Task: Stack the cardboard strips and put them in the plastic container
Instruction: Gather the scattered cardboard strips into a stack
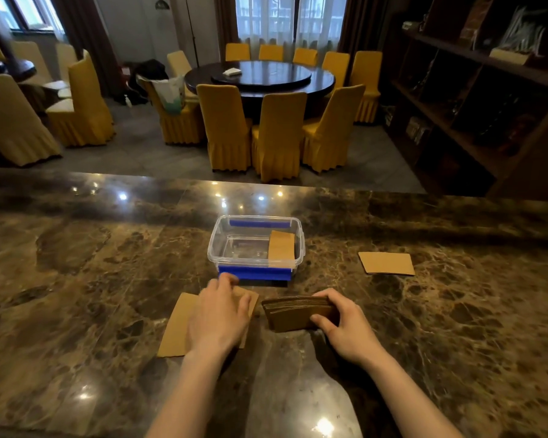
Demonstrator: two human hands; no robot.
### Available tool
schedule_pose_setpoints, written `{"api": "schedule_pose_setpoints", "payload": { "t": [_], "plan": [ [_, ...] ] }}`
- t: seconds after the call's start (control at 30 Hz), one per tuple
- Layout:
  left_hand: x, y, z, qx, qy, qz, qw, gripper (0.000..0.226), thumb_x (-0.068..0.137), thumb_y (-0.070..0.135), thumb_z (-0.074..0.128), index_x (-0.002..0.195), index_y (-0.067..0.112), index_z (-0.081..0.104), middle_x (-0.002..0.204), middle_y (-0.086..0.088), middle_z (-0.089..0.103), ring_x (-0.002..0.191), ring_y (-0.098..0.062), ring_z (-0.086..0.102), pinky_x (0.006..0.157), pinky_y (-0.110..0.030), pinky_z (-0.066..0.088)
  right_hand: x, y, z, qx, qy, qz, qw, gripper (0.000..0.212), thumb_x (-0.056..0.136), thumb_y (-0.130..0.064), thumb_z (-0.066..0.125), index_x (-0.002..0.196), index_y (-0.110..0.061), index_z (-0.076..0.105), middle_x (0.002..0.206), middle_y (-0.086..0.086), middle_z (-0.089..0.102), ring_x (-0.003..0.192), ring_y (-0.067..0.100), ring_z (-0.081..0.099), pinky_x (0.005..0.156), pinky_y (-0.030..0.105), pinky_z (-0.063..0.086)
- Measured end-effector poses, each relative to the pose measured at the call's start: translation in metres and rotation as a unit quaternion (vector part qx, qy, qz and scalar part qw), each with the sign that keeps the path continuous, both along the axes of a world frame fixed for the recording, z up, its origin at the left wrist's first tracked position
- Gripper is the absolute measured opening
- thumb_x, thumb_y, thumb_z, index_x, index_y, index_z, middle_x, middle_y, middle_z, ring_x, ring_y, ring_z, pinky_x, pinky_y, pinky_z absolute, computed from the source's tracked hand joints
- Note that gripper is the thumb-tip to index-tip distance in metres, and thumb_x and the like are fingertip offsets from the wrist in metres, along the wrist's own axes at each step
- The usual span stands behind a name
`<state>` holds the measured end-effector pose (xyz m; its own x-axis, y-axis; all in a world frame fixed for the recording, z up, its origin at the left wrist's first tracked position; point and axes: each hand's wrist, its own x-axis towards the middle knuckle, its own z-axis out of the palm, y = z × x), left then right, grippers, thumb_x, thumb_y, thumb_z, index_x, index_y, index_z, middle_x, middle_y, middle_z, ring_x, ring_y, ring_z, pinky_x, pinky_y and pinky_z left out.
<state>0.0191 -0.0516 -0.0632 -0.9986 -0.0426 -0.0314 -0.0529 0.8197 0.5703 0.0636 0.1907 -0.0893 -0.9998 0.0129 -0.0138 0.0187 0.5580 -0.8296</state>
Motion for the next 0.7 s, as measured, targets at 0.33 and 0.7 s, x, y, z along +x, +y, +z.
{"api": "schedule_pose_setpoints", "payload": {
  "t": [0.33, 0.7],
  "plan": [
    [-0.001, -0.007, -0.014, 0.059, -0.058, -0.015, 0.996, 0.059, 0.077, 0.015, 0.087, 0.118, 0.041, 0.054, 0.115, 0.010, 0.059, 0.112, -0.016, 0.062, 0.093, -0.038, 0.056, -0.006, 0.005, -0.002, -0.004, 0.001, 0.040, 0.999, 0.029, 0.093, -0.009, 0.071, 0.104, -0.036, 0.065, 0.104, -0.030, 0.068, 0.104, -0.004, 0.064, 0.085, 0.005, 0.048],
    [-0.013, 0.035, 0.011, 0.200, 0.026, -0.136, 0.970, 0.042, 0.094, -0.004, 0.061, 0.108, 0.035, 0.066, 0.109, 0.017, 0.069, 0.105, -0.002, 0.066, 0.097, -0.033, 0.056, -0.008, -0.003, -0.005, -0.023, -0.013, 0.016, 1.000, 0.040, 0.092, -0.012, 0.073, 0.116, -0.035, 0.050, 0.109, -0.013, 0.066, 0.102, 0.002, 0.064, 0.082, 0.010, 0.051]
  ]
}}
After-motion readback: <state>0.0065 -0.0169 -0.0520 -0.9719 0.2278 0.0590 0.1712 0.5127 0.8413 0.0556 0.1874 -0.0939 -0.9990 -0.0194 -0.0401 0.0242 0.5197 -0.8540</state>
